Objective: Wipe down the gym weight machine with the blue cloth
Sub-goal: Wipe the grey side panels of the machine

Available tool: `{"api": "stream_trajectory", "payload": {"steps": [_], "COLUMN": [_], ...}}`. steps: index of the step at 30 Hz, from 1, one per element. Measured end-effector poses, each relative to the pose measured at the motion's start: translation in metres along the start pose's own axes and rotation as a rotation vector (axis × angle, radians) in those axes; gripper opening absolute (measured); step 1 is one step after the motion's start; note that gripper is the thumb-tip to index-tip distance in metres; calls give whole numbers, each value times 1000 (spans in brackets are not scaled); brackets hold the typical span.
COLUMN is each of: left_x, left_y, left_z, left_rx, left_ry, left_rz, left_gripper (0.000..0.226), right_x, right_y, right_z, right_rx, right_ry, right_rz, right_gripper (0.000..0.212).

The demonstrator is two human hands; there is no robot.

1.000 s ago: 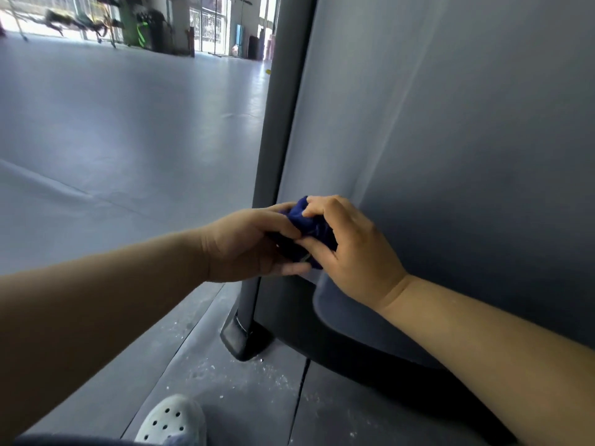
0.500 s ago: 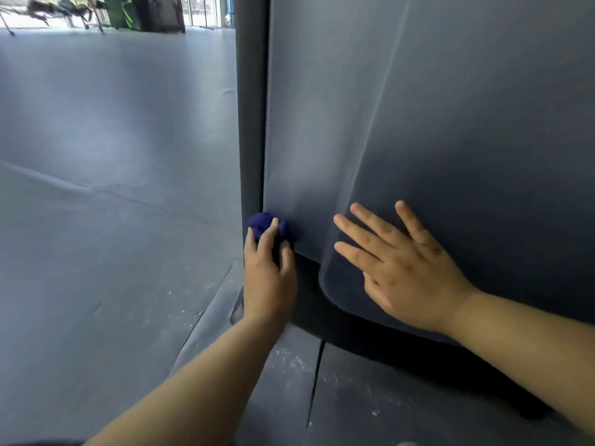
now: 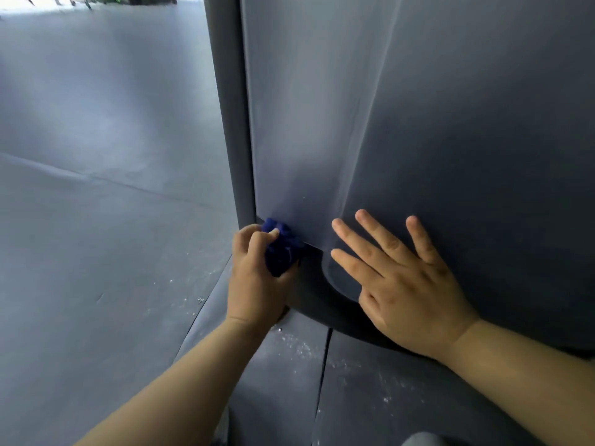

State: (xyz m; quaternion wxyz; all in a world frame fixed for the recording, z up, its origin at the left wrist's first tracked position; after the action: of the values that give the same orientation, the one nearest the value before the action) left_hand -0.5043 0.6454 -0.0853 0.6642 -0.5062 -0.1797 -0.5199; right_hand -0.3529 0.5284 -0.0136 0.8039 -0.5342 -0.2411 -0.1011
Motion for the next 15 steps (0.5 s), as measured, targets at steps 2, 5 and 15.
{"api": "stream_trajectory", "payload": {"steps": [2, 5, 15], "left_x": [-29, -64, 4], "left_y": [11, 23, -8], "left_z": [-7, -22, 12], "left_rx": [-116, -312, 148], "left_ry": [-130, -372, 1], "left_rz": [34, 82, -72], "left_gripper": [41, 39, 44], "right_x": [-3, -5, -11], "right_y": [3, 9, 21], "right_z": [-3, -8, -15], "right_rx": [-8, -32, -25], "right_ry": [0, -1, 14], "right_rz": [12, 7, 29], "right_gripper": [55, 56, 55]}}
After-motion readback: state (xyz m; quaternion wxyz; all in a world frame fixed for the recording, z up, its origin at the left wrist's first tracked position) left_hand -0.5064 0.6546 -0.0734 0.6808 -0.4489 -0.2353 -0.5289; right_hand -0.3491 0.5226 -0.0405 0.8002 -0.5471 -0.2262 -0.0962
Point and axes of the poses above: each hand's wrist, its own z-axis towards the middle knuckle, its own y-axis out of the palm, x = y × z, the point moved 4 cm from there along z, towards the middle knuckle, and after that the axes turned 8 degrees about -x, right-handed, at the moved point
